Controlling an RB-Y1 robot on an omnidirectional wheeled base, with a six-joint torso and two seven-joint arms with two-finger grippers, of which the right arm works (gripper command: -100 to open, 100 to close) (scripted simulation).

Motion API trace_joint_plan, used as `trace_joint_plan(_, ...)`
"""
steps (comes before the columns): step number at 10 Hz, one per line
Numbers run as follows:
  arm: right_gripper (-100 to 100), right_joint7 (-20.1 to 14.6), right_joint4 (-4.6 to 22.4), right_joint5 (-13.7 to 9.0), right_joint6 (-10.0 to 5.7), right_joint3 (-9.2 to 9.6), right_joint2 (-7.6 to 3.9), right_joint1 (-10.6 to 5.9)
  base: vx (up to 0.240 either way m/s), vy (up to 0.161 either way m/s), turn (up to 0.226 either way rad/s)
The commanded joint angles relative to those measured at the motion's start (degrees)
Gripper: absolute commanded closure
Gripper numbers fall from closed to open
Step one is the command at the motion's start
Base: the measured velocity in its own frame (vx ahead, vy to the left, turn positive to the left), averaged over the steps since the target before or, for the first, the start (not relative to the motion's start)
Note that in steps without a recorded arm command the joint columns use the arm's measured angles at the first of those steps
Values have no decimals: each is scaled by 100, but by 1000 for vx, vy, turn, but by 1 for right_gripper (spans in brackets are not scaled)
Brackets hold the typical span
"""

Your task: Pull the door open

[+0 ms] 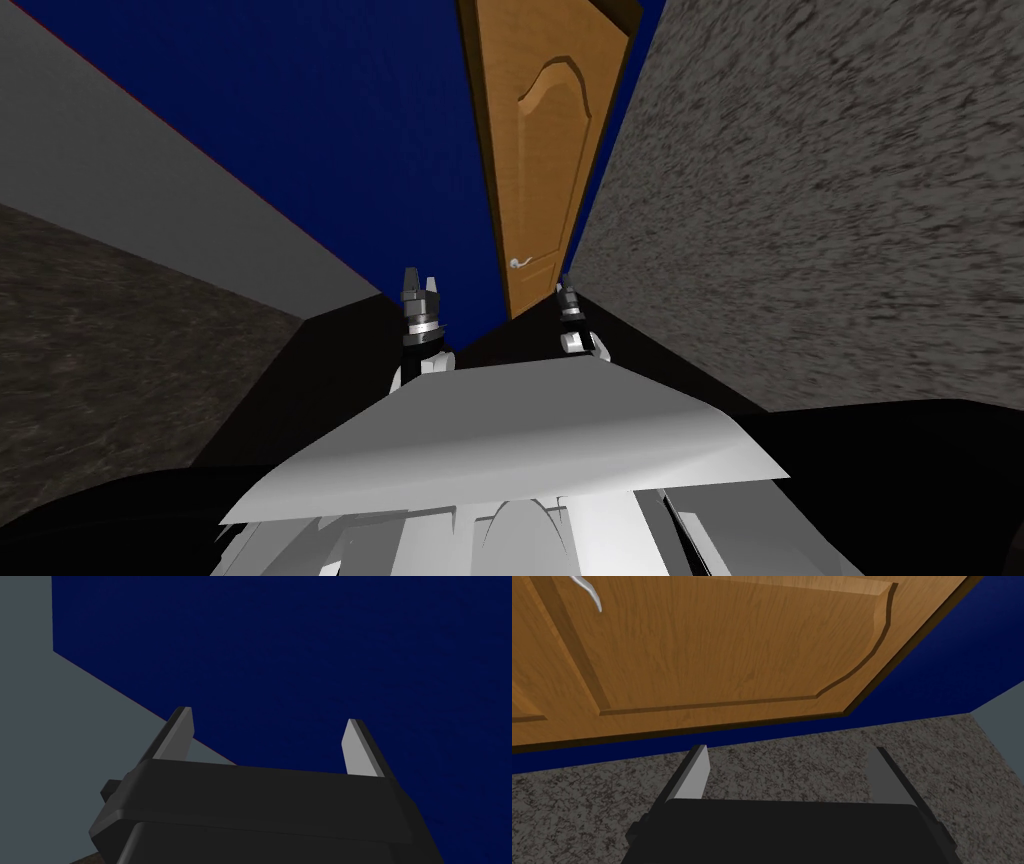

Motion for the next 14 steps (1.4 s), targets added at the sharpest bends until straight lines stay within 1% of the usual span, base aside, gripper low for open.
trace_joint_plan(1,-100,-34,286,-4,-47,-6,-31,-150,50,-53,120)
trace_joint_plan(2,-100,-34,347,-4,-47,-6,-31,-150,35,-40,77)
trace_joint_plan(3,-100,-69,564,-10,-86,-13,-66,-272,37,-40,146)
trace_joint_plan(4,-100,-69,606,-10,-86,-13,-66,-272,30,-42,62)
trace_joint_plan(5,-100,-105,811,-17,-124,-20,-101,-394,32,-46,123)
trace_joint_plan(6,-100,-105,866,-17,-124,-20,-101,-394,28,-43,74)
trace_joint_plan(7,-100,-140,1052,-23,-163,-28,-135,-517,37,-47,128)
trace_joint_plan(8,-100,-140,1125,-23,-163,-28,-135,-517,31,-43,82)
trace_joint_plan(9,-100,-175,1383,-30,-202,-35,-169,-639,30,-44,110)
trace_joint_plan(11,-100,-245,1775,-43,-279,-49,-236,-883,56,-80,228)
trace_joint_plan(12,-100,-245,1903,-43,-279,-49,-236,-883,42,-71,71)
trace_joint_plan(14,-100,-313,2297,-56,-354,-63,-300,-1120,48,-64,178)
